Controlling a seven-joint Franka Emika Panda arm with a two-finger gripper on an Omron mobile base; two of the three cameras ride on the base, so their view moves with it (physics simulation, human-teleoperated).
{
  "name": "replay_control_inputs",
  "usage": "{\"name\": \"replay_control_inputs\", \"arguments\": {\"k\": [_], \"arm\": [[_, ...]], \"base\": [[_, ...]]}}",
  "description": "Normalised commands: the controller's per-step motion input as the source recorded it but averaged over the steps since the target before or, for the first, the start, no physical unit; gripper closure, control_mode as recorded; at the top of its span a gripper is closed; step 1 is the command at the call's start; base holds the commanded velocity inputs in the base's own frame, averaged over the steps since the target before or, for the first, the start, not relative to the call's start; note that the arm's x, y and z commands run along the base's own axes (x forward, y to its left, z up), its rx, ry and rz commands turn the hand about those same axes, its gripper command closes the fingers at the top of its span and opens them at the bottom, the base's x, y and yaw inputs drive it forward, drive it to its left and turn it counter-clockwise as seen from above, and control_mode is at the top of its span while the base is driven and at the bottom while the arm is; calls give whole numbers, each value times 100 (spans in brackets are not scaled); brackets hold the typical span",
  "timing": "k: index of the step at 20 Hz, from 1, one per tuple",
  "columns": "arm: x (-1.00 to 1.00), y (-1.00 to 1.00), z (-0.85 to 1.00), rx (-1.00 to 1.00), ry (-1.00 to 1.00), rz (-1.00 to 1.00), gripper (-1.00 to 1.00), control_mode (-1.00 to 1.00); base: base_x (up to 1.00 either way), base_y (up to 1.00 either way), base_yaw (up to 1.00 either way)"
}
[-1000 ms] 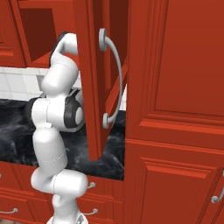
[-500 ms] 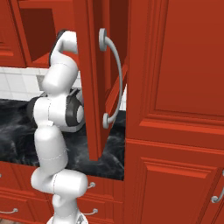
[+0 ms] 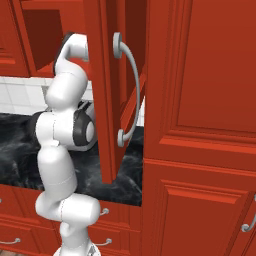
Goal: Pick the dish brush and bar soap from the cabinet and place them on the counter.
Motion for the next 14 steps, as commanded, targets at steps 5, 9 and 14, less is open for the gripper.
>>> {"name": "replay_control_inputs", "arguments": {"k": [5,9,14], "arm": [[-59,0,0,0,1,0,100,-100],[-66,0,0,0,2,0,100,-100],[-67,0,0,0,4,0,100,-100]], "base": [[0,0,0],[0,0,0],[0,0,0]]}}
